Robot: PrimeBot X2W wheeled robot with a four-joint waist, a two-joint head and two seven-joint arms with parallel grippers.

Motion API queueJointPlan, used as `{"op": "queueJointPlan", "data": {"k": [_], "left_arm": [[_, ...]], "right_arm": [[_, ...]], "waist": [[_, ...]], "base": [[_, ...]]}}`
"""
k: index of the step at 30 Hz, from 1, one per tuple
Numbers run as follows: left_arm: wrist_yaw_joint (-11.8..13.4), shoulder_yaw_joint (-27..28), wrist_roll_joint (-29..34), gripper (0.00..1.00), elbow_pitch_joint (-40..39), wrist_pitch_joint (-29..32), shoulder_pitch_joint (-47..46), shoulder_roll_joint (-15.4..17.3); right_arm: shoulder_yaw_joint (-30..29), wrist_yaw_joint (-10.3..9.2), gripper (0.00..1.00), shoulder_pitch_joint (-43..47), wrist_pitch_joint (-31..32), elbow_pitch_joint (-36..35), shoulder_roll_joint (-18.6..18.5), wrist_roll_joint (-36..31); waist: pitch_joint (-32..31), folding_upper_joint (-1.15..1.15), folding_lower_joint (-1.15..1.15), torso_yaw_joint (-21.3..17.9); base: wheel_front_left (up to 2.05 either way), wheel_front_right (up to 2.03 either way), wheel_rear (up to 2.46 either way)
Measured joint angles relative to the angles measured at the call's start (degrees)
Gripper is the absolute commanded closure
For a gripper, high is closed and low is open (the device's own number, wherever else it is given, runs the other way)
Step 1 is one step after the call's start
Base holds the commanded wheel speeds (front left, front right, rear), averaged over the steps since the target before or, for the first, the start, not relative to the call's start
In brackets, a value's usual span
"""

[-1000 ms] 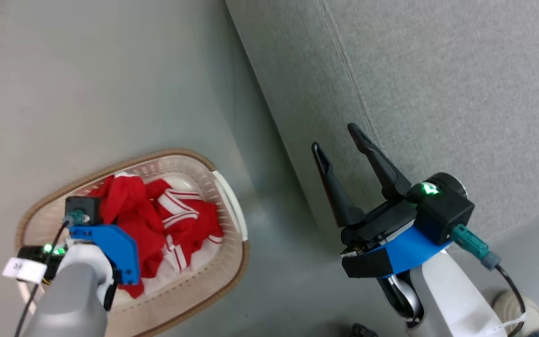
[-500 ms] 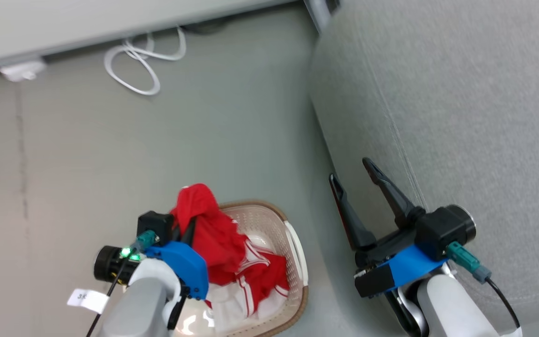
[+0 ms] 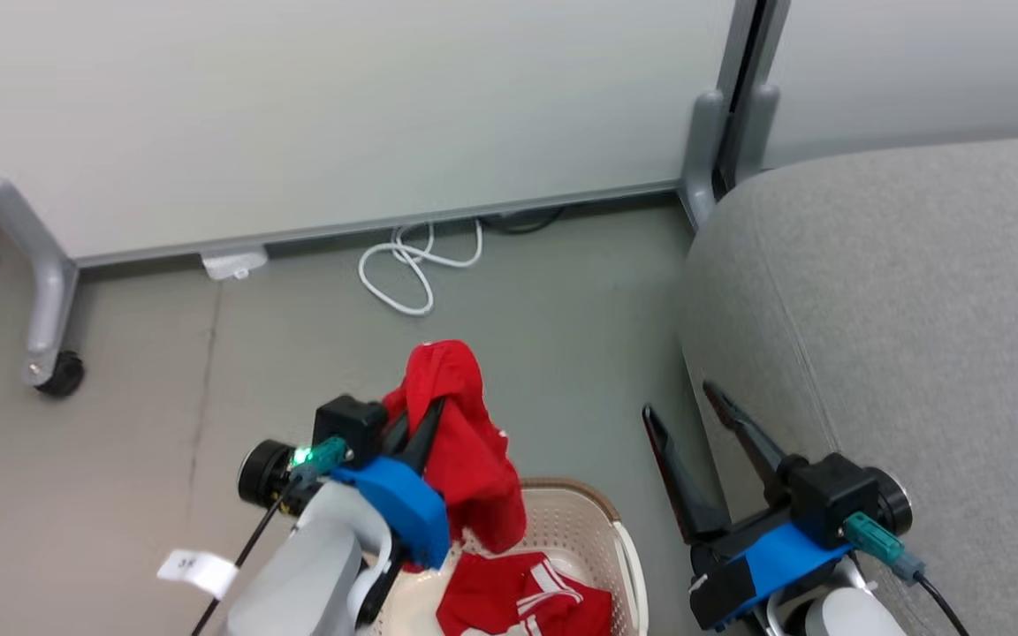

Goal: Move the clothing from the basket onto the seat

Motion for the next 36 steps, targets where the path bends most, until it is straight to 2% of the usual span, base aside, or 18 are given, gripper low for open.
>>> {"op": "queueJointPlan", "data": {"k": [8,19,26,36], "left_arm": [[0.0,-5.2,-2.38,1.0,-1.16,2.87,-5.0,-0.62],[0.0,-10.72,-6.54,1.0,-2.34,4.82,-12.49,-1.56],[0.0,-13.26,-8.67,1.0,-1.9,4.77,-14.12,-1.72],[0.0,-15.45,-10.27,1.0,-1.23,4.24,-16.17,-1.89]], "right_arm": [[0.32,0.0,0.0,2.62,1.35,-0.74,0.01,0.22],[0.58,0.0,0.0,3.7,2.44,-1.41,0.01,0.37],[0.8,0.0,0.0,3.87,2.63,-1.13,0.0,1.08],[4.63,0.0,0.0,0.06,5.78,3.8,0.01,-0.01]], "waist": [[-3.81,0.0,0.01,2.39],[-4.02,0.0,0.01,3.44],[-3.98,0.0,0.01,3.32],[-3.0,0.0,0.02,3.01]], "base": [[0.0,0.0,0.0],[0.0,0.0,0.0],[0.0,0.0,0.0],[0.0,0.0,0.0]]}}
